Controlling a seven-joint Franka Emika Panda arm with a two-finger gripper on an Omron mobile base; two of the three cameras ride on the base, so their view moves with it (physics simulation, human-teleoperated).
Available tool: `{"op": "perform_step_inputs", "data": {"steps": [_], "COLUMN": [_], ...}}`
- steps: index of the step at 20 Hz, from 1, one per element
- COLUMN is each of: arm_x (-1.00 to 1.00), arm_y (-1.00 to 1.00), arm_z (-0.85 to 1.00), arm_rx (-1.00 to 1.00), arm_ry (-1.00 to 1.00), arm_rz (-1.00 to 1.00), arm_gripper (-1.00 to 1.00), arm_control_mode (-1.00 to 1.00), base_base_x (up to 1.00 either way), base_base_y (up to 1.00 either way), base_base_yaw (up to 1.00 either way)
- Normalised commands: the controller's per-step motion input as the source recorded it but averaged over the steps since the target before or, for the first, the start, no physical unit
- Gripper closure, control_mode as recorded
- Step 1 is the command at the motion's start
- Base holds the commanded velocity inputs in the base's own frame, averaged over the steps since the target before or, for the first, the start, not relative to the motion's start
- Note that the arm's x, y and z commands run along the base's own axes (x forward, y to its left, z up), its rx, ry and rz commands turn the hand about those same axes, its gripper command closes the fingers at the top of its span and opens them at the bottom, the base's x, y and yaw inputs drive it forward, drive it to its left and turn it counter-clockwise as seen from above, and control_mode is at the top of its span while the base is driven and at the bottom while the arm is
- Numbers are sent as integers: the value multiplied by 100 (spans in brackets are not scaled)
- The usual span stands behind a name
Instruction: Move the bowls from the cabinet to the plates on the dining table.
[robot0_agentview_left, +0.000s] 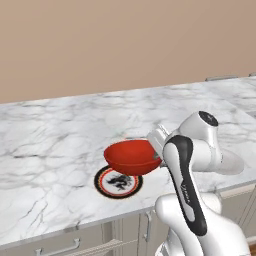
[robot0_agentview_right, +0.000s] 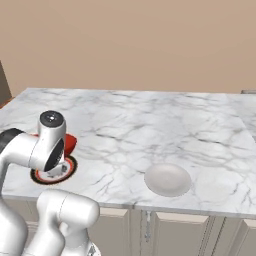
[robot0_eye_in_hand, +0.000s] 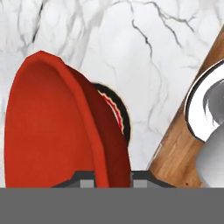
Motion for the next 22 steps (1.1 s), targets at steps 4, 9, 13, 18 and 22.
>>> {"op": "perform_step_inputs", "data": {"steps": [4,9,13,18,22], "arm_x": [21,54,56,29,27], "arm_y": [6,0,2,23,23], "arm_z": [-45,-32,-6,0,-1], "arm_rx": [0,0,0,-2,-3], "arm_ry": [0,0,0,0,0], "arm_rz": [4,12,9,7,14], "arm_gripper": [100,100,100,100,100], "arm_control_mode": [-100,-100,-100,-100,-100], "base_base_x": [0,0,0,0,0], "base_base_y": [0,0,0,0,0], "base_base_yaw": [0,0,0,0,0]}}
